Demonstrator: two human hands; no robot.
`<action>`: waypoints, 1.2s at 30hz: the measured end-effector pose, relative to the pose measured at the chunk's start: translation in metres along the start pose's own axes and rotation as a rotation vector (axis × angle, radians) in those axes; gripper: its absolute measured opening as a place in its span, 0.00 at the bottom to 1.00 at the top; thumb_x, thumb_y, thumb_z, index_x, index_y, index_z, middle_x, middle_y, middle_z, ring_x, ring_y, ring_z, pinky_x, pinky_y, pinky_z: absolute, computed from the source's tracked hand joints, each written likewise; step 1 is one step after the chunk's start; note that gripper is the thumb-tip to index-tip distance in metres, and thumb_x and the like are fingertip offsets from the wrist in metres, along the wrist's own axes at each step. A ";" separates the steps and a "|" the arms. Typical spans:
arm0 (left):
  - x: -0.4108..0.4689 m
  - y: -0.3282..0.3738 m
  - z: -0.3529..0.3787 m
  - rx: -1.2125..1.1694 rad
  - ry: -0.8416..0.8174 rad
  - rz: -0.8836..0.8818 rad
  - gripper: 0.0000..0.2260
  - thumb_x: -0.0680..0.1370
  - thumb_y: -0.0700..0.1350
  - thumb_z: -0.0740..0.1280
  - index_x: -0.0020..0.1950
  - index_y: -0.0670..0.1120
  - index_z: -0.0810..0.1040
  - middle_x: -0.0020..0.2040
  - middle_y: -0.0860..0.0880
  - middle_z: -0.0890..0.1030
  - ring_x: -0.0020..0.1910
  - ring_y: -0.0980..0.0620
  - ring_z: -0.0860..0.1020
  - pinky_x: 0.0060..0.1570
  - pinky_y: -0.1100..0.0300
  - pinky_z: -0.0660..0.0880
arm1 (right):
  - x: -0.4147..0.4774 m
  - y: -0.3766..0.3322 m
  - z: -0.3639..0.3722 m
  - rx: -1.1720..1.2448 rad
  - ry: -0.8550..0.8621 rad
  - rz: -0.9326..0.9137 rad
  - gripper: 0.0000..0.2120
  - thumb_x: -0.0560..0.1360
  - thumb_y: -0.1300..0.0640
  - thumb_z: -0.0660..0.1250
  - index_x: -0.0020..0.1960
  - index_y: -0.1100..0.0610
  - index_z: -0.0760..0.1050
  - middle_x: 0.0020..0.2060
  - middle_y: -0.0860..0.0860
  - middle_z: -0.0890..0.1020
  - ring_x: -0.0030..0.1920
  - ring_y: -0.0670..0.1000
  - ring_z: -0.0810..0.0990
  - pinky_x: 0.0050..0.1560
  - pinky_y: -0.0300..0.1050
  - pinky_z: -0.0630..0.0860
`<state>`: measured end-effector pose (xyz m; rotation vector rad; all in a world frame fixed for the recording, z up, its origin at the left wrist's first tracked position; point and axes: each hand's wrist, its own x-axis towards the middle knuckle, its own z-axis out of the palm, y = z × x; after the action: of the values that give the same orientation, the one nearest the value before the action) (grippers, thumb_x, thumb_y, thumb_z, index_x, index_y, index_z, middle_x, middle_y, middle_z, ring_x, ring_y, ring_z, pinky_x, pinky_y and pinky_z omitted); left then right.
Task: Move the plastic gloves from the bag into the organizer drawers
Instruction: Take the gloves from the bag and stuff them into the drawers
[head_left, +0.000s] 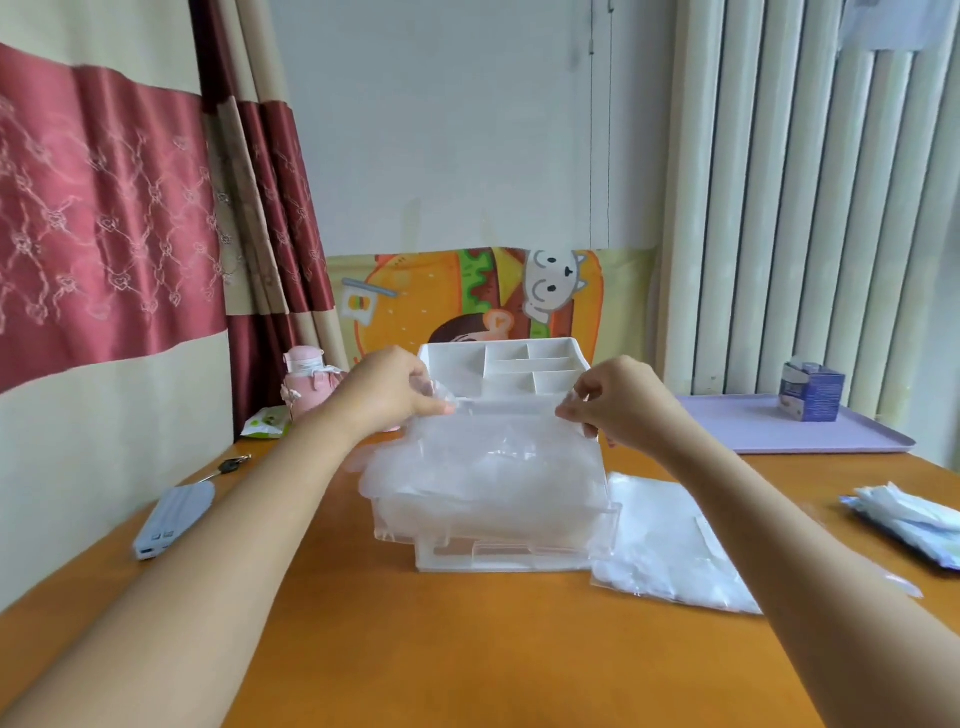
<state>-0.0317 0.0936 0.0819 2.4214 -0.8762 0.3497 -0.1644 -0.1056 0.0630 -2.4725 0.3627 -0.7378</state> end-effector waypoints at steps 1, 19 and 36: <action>0.000 -0.003 0.004 0.042 -0.009 0.002 0.14 0.70 0.52 0.77 0.45 0.42 0.82 0.44 0.48 0.82 0.47 0.48 0.78 0.45 0.55 0.73 | 0.002 0.001 0.003 -0.074 0.001 0.006 0.11 0.73 0.58 0.70 0.34 0.60 0.77 0.24 0.49 0.78 0.17 0.41 0.70 0.23 0.33 0.66; -0.023 0.039 0.045 0.251 -0.480 0.175 0.23 0.79 0.60 0.60 0.67 0.48 0.74 0.65 0.49 0.76 0.62 0.48 0.75 0.62 0.53 0.71 | -0.002 -0.001 0.029 -0.419 0.112 0.055 0.07 0.74 0.55 0.68 0.49 0.58 0.79 0.43 0.54 0.81 0.39 0.57 0.75 0.35 0.41 0.68; -0.006 0.008 0.061 0.112 -0.560 0.046 0.38 0.73 0.54 0.72 0.77 0.52 0.57 0.76 0.51 0.62 0.73 0.49 0.64 0.68 0.57 0.64 | -0.007 -0.025 0.060 -0.483 -0.526 -0.037 0.19 0.81 0.55 0.57 0.71 0.58 0.67 0.68 0.54 0.71 0.67 0.55 0.69 0.64 0.45 0.66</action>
<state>-0.0376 0.0571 0.0324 2.6508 -1.1682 -0.2913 -0.1336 -0.0577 0.0314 -3.0013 0.3189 0.0208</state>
